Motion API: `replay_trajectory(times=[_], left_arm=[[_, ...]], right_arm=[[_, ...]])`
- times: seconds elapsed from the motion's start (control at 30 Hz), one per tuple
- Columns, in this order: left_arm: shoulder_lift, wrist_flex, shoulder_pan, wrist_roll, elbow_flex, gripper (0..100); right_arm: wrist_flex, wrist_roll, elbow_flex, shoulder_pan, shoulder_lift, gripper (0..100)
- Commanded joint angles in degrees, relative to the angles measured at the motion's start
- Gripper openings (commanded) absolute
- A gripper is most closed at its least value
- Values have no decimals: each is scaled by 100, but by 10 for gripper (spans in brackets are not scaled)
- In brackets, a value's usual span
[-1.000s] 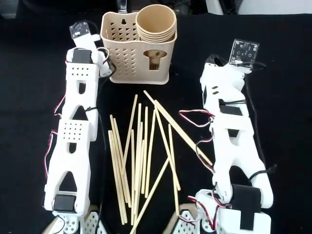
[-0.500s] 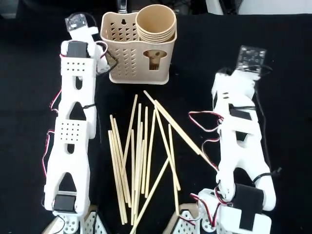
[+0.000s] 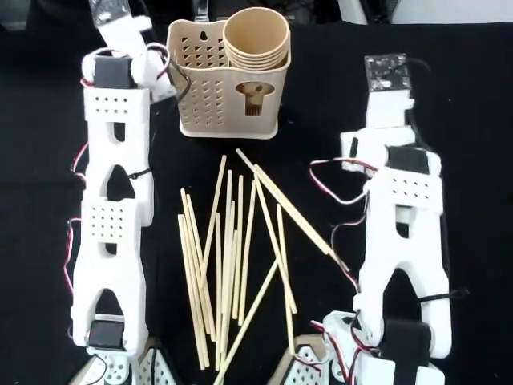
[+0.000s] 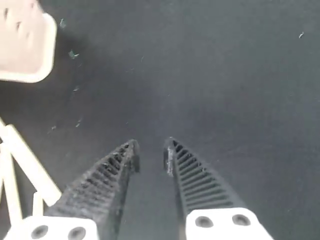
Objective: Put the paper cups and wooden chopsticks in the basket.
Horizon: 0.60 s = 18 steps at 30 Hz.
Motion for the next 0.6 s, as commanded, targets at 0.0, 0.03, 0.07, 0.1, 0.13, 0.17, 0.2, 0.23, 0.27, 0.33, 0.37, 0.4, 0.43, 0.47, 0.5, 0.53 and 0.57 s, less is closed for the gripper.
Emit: replay_trajectory(times=[0.0,0.03,0.07,0.1,0.13,0.17,0.2,0.23,0.27,0.33,0.37,0.4,0.43,0.47,0.5,0.53,0.57], left_arm=[[-985,44,-4,-264,251,28],[-1240,44,4,-308,549,28],[-1512,44,4,-352,936,28],[-1837,44,4,-352,1385,28],[-2189,44,4,-352,1921,28],[-2576,35,-4,-352,2492,28],[-2945,26,-4,-352,3064,29],[-3332,26,-4,-352,3662,29],[-3719,18,-13,-360,4233,29],[-4510,-62,-57,-378,5297,29],[-4870,-193,-66,-448,5807,29],[-5257,-360,-145,-571,6387,29],[-5626,-624,-189,-668,6985,29],[-6022,-923,-259,-782,7635,29],[-6444,-1275,-312,-949,8286,29],[-6884,-1644,-391,-1169,8989,29],[-7305,-2066,-479,-1371,9710,29]], right_arm=[[325,246,-409,-167,31,110],[343,299,-400,-167,40,110],[352,316,-391,-167,40,110],[360,308,-374,-149,40,110],[440,308,-374,-141,31,110],[510,316,-382,-141,40,110],[563,316,-374,-167,40,110],[624,316,-365,-185,31,110],[686,325,-356,-237,31,110],[765,580,-286,-448,31,110],[800,738,-180,-571,31,110],[809,914,-48,-677,31,110],[809,1073,92,-774,31,110],[791,1231,242,-835,31,112],[738,1398,400,-870,31,112],[633,1538,567,-870,31,113],[510,1670,734,-853,31,113]])
